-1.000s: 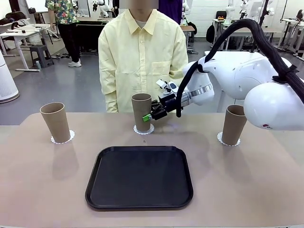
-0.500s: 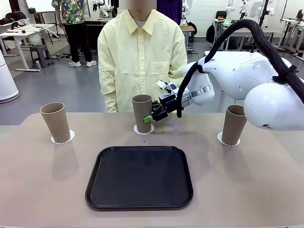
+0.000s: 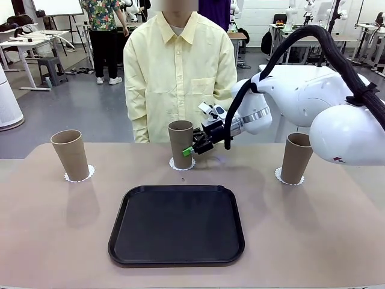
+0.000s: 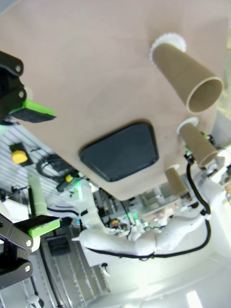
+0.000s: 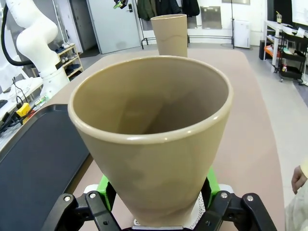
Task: Place coasters on the table and set cups on them.
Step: Take one Reusable plastic cup from the Flat Tray and place it on a coaster set by the human.
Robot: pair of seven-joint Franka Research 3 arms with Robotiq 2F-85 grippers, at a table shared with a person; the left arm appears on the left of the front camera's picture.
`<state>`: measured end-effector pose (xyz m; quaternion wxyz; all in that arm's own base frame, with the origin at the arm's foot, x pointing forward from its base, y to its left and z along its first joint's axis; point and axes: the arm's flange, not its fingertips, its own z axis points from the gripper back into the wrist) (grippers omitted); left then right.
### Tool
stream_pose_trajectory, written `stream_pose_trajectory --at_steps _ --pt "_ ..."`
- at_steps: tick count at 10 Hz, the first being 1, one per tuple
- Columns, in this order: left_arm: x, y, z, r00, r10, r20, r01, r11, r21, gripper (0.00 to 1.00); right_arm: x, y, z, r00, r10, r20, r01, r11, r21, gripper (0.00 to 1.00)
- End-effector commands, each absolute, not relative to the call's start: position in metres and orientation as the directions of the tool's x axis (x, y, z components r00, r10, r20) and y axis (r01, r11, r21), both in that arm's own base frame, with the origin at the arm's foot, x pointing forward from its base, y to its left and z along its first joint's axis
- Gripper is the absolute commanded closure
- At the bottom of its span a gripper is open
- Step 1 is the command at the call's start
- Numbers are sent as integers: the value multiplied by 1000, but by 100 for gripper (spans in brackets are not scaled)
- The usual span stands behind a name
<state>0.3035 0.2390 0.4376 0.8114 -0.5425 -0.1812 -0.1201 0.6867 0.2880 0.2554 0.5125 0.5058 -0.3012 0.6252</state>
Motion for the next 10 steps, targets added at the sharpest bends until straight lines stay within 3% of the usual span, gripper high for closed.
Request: stream_pose_trajectory --at_steps 1,10 --pt "302 239 439 903 6 431 397 374 -838 0 692 285 254 16 335 942 -942 -310 126 0" --pt "302 239 439 903 6 431 397 374 -838 0 681 274 272 40 555 831 -958 -215 190 0"
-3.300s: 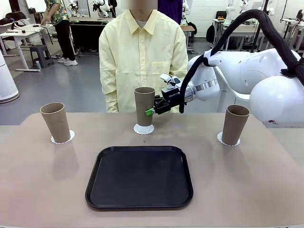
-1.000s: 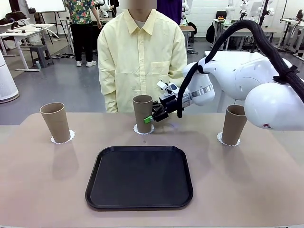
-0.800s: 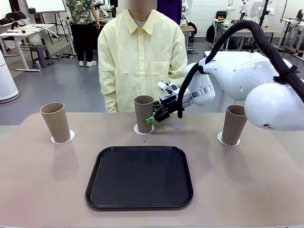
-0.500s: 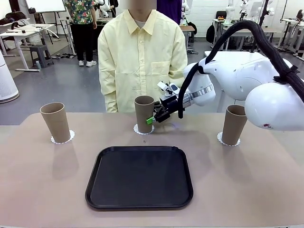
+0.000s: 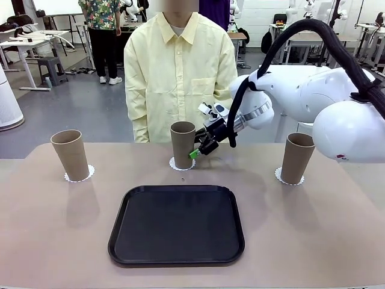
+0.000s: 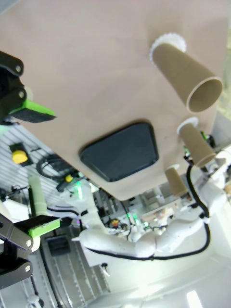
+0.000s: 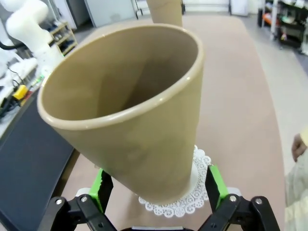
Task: Place coasters on the table and set cups on them.
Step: Take one Reusable plastic cup from the Flat Tray and place it on a coaster set by the human.
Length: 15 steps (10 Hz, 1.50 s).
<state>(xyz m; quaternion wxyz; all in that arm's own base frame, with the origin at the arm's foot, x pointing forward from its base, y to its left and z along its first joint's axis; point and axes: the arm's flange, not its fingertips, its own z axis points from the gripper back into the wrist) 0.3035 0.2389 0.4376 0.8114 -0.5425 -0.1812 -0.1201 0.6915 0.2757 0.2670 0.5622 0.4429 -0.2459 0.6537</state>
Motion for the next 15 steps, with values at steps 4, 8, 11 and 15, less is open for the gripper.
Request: stream_pose_trajectory --at_steps 4,8,11,15 --pt "302 239 439 903 6 431 397 374 -838 0 676 256 280 91 582 808 -958 -170 230 0" --pt "302 239 439 903 6 431 397 374 -838 0 631 211 336 296 700 650 -944 109 312 0" --pt "302 239 439 903 6 431 397 374 -838 0 564 180 414 623 690 368 -777 492 392 0" --pt "302 239 439 903 6 431 397 374 -838 0 465 194 487 807 546 227 -591 750 297 0"
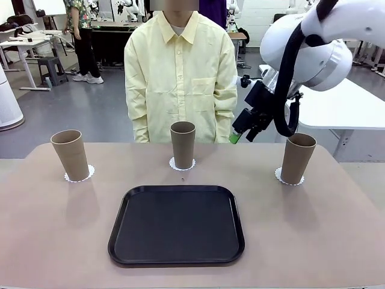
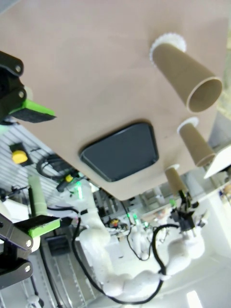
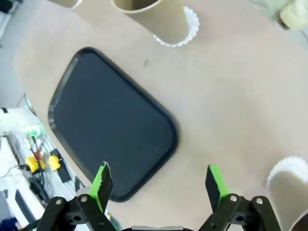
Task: Place coasters on the table and set cups on them.
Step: Take one Reusable plastic cup from the Flat Tray and place it on a coaster set by the human.
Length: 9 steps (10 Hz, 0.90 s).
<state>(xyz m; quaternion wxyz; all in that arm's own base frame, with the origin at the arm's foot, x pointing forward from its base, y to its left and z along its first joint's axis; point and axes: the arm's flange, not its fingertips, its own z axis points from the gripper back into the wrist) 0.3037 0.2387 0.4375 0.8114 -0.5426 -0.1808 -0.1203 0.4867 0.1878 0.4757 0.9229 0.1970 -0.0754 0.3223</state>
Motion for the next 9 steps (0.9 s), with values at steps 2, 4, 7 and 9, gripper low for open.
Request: stream_pose_trajectory --at_steps 2,4,7,9 --pt "302 239 439 903 6 431 397 374 -838 0 428 188 510 852 484 197 -522 810 268 0" --pt "302 239 439 903 6 431 397 374 -838 0 404 153 522 914 371 166 -400 893 208 0" --pt "302 239 439 903 6 431 397 374 -838 0 388 117 510 962 263 74 -271 955 124 0" --pt "302 239 439 903 6 431 397 374 -838 0 391 105 499 965 258 42 -262 956 133 0"
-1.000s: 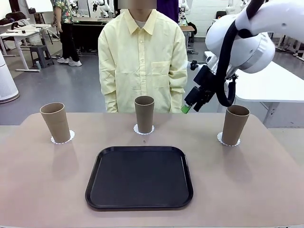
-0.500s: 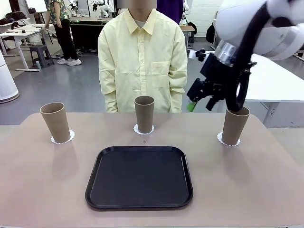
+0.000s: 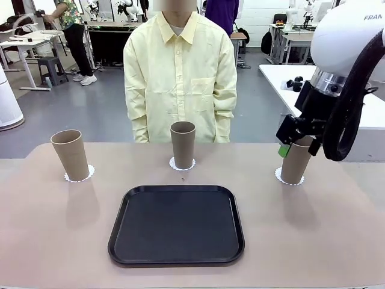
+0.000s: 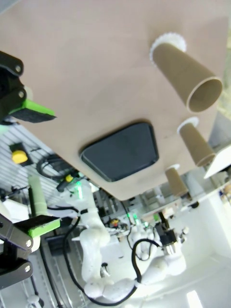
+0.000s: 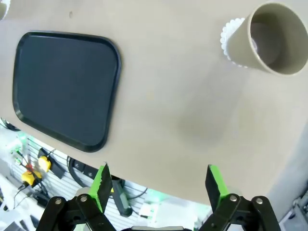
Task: Place coasters on the table and set cups on them.
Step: Take one Reusable plastic cup from the Flat Tray and place it on a coaster set by the human.
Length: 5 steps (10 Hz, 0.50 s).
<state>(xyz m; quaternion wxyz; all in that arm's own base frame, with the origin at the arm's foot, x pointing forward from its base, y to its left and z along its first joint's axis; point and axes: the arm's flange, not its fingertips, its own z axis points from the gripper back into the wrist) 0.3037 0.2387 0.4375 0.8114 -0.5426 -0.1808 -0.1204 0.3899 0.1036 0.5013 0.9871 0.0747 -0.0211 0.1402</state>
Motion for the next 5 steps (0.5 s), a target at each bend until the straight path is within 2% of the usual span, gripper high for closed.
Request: stream_pose_trajectory --at_steps 1,5 --pt "302 239 439 903 6 431 397 374 -838 0 391 107 509 955 284 86 -294 946 140 0" --pt "302 239 439 903 6 431 397 374 -838 0 391 107 509 955 284 86 -294 946 140 0"
